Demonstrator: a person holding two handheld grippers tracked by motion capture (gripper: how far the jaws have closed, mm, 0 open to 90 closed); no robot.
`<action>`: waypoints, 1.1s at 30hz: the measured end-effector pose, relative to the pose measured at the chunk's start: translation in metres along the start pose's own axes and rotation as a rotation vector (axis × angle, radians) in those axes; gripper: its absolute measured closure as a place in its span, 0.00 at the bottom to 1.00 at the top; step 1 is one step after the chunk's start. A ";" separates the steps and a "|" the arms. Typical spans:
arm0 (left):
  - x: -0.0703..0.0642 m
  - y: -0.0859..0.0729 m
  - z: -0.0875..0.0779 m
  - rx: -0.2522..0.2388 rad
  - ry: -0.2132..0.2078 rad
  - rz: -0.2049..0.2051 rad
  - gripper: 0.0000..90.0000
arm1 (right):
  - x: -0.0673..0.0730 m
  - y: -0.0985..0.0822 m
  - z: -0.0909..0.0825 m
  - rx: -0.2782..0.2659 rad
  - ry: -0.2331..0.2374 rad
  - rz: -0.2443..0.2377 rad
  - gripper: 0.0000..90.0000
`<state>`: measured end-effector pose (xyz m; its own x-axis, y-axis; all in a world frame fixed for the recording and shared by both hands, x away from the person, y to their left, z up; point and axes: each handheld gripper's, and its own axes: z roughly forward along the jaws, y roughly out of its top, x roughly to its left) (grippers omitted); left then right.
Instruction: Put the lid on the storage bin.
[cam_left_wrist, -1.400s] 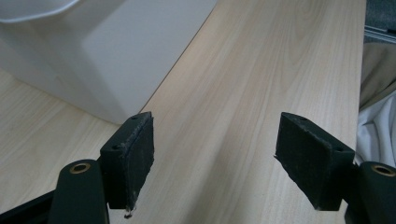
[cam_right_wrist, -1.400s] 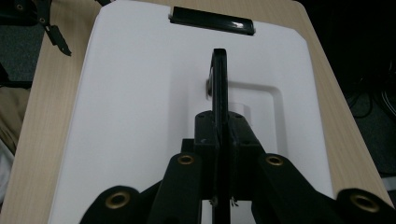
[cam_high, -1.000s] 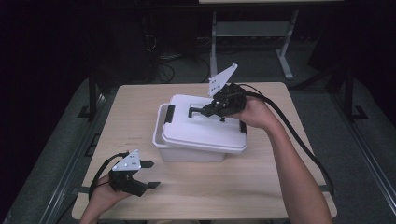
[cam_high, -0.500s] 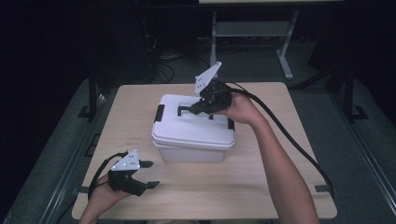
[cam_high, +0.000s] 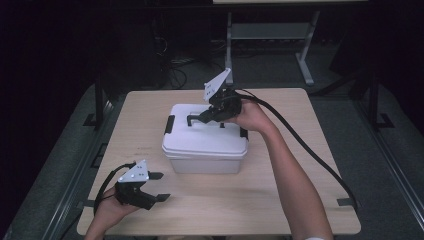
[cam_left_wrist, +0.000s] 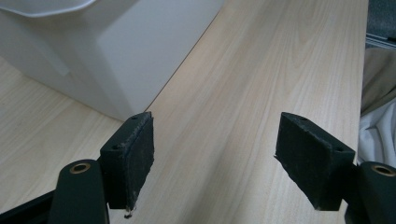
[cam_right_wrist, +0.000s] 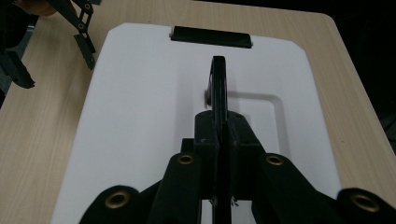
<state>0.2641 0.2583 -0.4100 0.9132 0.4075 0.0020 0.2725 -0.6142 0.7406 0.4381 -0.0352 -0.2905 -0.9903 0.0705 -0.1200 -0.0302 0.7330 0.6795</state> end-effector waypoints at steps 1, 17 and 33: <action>0.000 0.000 0.000 0.001 -0.001 -0.001 0.30 | 0.000 0.000 0.000 -0.001 0.002 -0.002 0.93; 0.002 0.001 0.004 0.008 -0.010 -0.003 0.30 | 0.000 -0.015 0.007 -0.049 0.056 0.012 0.93; -0.002 0.001 0.003 0.006 -0.012 0.006 0.30 | 0.005 -0.031 -0.005 -0.041 0.035 0.078 0.72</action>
<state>0.2631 0.2548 -0.4118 0.9182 0.3961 -0.0016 0.2689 -0.6205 0.7367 0.4337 -0.0611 -0.3089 -0.9939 0.1023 -0.0404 0.0428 0.6979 0.7149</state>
